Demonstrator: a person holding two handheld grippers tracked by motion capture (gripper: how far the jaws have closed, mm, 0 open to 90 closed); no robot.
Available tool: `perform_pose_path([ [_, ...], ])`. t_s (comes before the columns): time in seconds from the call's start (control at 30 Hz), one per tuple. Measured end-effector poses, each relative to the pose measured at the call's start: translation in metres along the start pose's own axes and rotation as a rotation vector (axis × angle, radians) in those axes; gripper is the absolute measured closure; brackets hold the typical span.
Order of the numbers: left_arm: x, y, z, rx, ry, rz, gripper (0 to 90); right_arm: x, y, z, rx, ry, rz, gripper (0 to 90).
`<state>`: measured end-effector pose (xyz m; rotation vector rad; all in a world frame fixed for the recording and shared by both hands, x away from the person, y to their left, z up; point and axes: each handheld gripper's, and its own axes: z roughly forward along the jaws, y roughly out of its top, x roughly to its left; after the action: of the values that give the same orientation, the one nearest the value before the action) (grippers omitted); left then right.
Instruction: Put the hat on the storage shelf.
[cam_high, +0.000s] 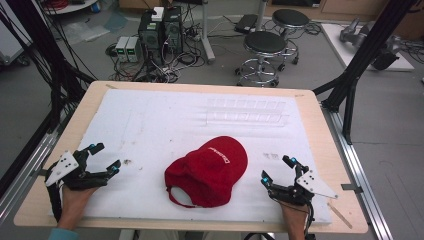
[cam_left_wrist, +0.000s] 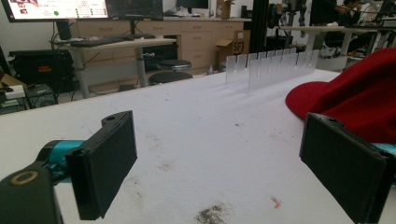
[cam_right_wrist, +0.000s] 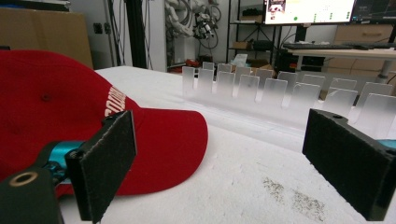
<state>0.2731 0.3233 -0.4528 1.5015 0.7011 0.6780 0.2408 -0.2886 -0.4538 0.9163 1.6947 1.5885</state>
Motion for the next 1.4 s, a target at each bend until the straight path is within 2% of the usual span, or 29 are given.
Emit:
perform_pose_path([
  [0.23,-0.002,0.007,0.0,0.006,-0.008,-0.01,11.1,0.0,0.0,0.0,0.003,0.0,0.005,8.7],
  [0.43,-0.011,0.025,0.001,-0.013,-0.038,0.004,11.1,0.0,0.0,0.001,0.002,-0.001,-0.003,8.7],
  [0.53,-0.022,0.039,0.005,-0.009,-0.068,0.019,11.1,0.0,0.0,0.001,0.003,-0.001,-0.002,8.7],
  [0.63,-0.028,0.045,0.007,-0.007,-0.084,0.032,11.1,0.0,0.0,0.001,0.004,0.0,-0.001,8.7],
  [0.73,-0.043,0.057,0.013,0.01,-0.125,0.06,11.1,0.0,0.0,0.001,0.006,0.002,0.001,8.7],
  [0.77,-0.043,0.057,0.013,0.01,-0.125,0.06,11.1,0.0,0.0,0.001,0.004,0.0,-0.002,8.7],
  [0.87,-0.056,0.069,0.017,0.029,-0.167,0.07,11.1,-0.001,0.0,0.001,0.004,-0.001,-0.002,8.7],
  [0.9,-0.056,0.069,0.017,0.029,-0.167,0.07,11.2,-0.001,0.0,0.001,0.005,-0.001,0.0,8.7],
  [0.97,-0.062,0.074,0.019,0.045,-0.185,0.076,11.1,-0.001,0.0,0.001,0.002,-0.005,0.001,8.7],
  [1.07,-0.072,0.084,0.025,0.099,-0.225,0.087,11.1,-0.001,0.001,0.001,0.004,-0.005,0.007,8.7],
  [1.23,-0.076,0.093,0.03,0.139,-0.259,0.084,11.2,-0.001,0.001,0.001,0.008,-0.004,0.005,8.7],
  [1.27,-0.078,0.096,0.034,0.177,-0.276,0.079,11.2,-0.001,0.001,0.001,0.011,-0.005,0.011,8.7],
  [1.3,-0.078,0.096,0.034,0.177,-0.276,0.079,11.2,-0.001,0.001,0.001,0.011,-0.005,0.011,8.7],
  [1.33,-0.08,0.097,0.039,0.218,-0.296,0.076,11.2,-0.001,0.001,0.001,0.011,-0.005,0.011,8.7],
  [1.37,-0.08,0.097,0.039,0.218,-0.296,0.076,11.2,-0.001,0.001,0.001,0.011,-0.005,0.011,8.7],
  [1.4,-0.081,0.097,0.042,0.239,-0.306,0.08,11.2,-0.001,0.001,0.001,0.012,-0.005,0.011,8.7],
])
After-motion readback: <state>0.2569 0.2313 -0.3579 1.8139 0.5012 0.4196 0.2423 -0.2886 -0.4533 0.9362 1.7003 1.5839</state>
